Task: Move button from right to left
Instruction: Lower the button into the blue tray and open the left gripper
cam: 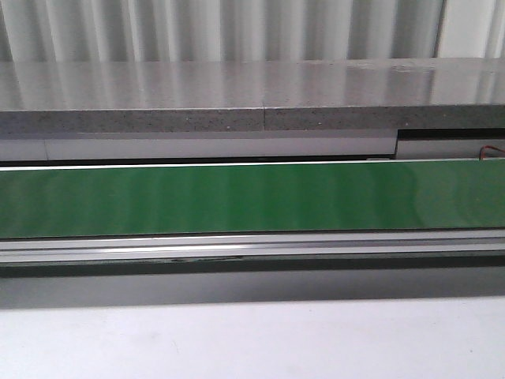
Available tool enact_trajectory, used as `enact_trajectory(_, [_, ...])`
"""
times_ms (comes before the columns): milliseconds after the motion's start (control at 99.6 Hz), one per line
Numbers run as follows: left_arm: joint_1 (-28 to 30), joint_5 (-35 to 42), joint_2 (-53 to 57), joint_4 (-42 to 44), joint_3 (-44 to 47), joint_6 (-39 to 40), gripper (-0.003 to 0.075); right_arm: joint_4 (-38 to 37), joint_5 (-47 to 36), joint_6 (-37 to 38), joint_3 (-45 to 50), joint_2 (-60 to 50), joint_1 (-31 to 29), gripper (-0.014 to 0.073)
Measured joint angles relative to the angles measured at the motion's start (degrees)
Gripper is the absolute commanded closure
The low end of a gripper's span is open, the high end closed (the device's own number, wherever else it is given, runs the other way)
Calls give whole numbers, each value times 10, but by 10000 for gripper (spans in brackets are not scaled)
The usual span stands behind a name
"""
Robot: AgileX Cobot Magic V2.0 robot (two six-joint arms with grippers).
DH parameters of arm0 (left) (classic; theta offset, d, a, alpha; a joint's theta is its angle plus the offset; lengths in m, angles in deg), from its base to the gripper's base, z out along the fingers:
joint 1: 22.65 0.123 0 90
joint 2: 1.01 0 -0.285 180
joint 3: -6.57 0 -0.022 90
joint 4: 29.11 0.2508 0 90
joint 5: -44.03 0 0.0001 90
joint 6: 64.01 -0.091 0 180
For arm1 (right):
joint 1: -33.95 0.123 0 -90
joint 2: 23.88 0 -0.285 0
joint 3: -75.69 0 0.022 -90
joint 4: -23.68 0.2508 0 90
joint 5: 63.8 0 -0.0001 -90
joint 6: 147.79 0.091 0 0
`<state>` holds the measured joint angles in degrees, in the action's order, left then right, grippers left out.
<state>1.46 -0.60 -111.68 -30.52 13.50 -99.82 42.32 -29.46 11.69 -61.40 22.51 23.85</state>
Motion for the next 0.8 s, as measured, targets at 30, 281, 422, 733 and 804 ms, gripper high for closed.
enact_trajectory(30, [0,-3,5,-1,-5,0,121,0,0,0,0,0,0,662])
enact_trajectory(281, [0,-7,75,-56,-12,0,122,0,0,0,0,0,0,662])
enact_trajectory(422, [-5,-7,129,-117,-10,-2,122,0,0,0,0,0,0,662])
enact_trajectory(733, [-81,41,280,-168,69,-6,122,0,0,0,0,0,0,662])
enact_trajectory(804, [-103,62,313,-180,101,-6,122,0,0,0,0,0,0,662])
